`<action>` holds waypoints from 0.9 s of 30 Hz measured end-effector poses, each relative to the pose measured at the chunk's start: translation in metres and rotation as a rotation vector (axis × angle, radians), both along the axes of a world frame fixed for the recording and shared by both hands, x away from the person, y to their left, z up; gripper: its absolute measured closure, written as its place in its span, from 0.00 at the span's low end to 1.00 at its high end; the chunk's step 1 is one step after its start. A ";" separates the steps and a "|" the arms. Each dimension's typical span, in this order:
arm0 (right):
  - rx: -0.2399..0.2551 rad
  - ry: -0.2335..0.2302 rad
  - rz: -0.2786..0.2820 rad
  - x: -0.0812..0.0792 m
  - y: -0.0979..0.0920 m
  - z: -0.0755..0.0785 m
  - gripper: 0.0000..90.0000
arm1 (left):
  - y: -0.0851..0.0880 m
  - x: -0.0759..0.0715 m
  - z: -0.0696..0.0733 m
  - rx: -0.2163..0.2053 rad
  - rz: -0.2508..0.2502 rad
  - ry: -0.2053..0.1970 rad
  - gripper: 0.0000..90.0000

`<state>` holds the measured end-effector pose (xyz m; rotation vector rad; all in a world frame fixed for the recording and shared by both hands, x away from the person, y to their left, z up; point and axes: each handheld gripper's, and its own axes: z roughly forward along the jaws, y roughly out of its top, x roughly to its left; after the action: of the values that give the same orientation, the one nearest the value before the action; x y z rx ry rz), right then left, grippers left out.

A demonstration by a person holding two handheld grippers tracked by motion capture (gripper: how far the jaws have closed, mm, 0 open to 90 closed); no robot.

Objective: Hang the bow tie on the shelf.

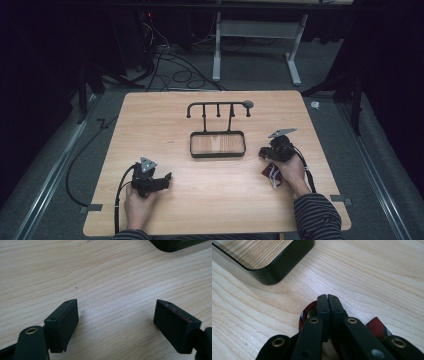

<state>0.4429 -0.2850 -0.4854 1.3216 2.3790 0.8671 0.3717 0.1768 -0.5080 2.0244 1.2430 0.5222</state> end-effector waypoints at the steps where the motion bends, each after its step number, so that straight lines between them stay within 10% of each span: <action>1: 0.000 -0.003 0.000 -0.001 0.000 0.001 1.00 | 0.000 0.000 0.000 -0.001 0.000 0.000 0.23; 27: 0.062 -0.262 -0.006 -0.044 -0.013 0.065 1.00 | 0.000 0.000 0.000 0.000 0.000 0.000 0.23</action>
<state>0.3991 -0.2977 -0.4202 1.1564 2.1611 1.0494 0.3717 0.1768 -0.5080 2.0250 1.2428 0.5222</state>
